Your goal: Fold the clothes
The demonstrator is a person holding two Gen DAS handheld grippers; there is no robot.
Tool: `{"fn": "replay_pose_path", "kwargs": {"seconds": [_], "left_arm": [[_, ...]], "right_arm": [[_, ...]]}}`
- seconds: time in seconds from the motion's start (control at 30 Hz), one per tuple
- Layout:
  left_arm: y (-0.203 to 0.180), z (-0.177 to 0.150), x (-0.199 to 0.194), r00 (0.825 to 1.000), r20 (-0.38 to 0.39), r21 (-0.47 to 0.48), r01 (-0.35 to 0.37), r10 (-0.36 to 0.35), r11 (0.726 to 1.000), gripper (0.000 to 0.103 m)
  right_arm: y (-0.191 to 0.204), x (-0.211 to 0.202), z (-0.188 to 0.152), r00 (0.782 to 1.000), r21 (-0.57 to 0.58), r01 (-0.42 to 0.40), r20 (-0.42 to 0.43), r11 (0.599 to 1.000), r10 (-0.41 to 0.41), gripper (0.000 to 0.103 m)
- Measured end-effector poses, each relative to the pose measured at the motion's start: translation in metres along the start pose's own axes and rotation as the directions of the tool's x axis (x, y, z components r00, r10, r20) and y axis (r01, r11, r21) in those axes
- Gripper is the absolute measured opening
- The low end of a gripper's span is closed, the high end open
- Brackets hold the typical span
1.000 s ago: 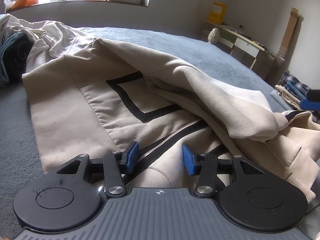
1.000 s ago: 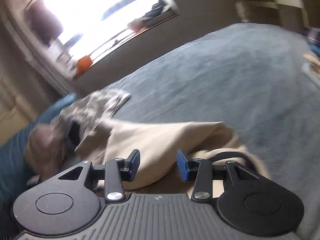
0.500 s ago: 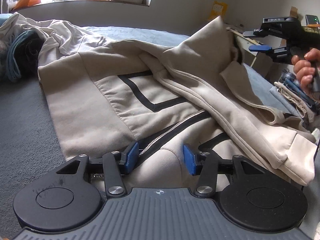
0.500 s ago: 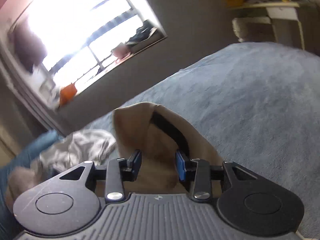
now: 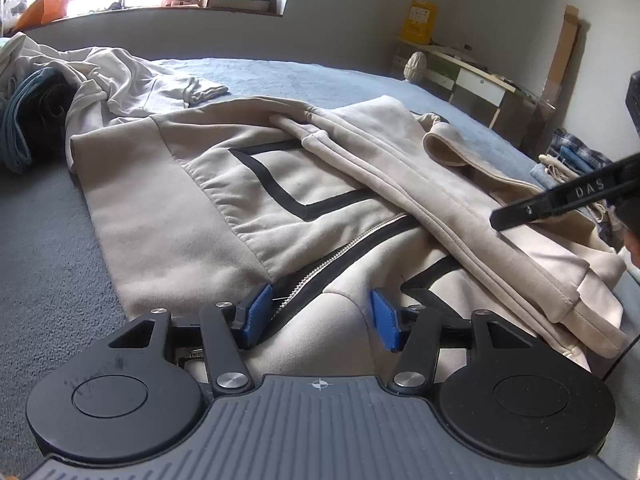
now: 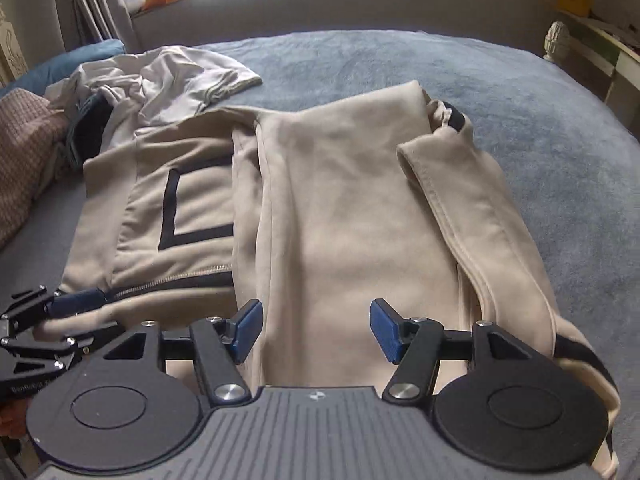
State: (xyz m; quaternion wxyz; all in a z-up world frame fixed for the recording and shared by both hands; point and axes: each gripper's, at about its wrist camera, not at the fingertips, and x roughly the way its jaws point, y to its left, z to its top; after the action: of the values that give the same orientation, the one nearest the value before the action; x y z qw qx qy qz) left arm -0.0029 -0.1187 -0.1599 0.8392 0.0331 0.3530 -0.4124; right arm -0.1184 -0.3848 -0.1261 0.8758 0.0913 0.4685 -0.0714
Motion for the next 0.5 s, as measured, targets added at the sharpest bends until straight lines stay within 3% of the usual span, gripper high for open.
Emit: {"fn": "replay_pose_path", "kwargs": {"seconds": [0.13,0.27,0.37,0.5], "left_arm": [[0.0,-0.001,-0.002,1.0,-0.001,-0.011,-0.001,0.001,1.0,0.055],[-0.001,0.0,-0.006,1.0,-0.01,-0.019,-0.01,0.01,1.0,0.055],[-0.004,-0.001,-0.01,1.0,-0.013,-0.016,-0.023,0.022,1.0,0.055],[-0.01,-0.004,-0.015,0.999,-0.012,-0.004,-0.042,0.042,0.999,0.055]], "right_arm": [[-0.028,-0.017,-0.027,0.999,0.127,0.029,-0.034,0.991,-0.024,0.076],[-0.066,-0.038,-0.056,0.998,0.299,0.045,-0.047,0.953,-0.033,0.076],[-0.09,-0.054,-0.083,1.0,0.47,0.003,-0.02,0.882,0.008,0.076],[-0.119,-0.073,-0.117,0.998,0.654,-0.052,0.021,0.754,0.051,0.076]]}}
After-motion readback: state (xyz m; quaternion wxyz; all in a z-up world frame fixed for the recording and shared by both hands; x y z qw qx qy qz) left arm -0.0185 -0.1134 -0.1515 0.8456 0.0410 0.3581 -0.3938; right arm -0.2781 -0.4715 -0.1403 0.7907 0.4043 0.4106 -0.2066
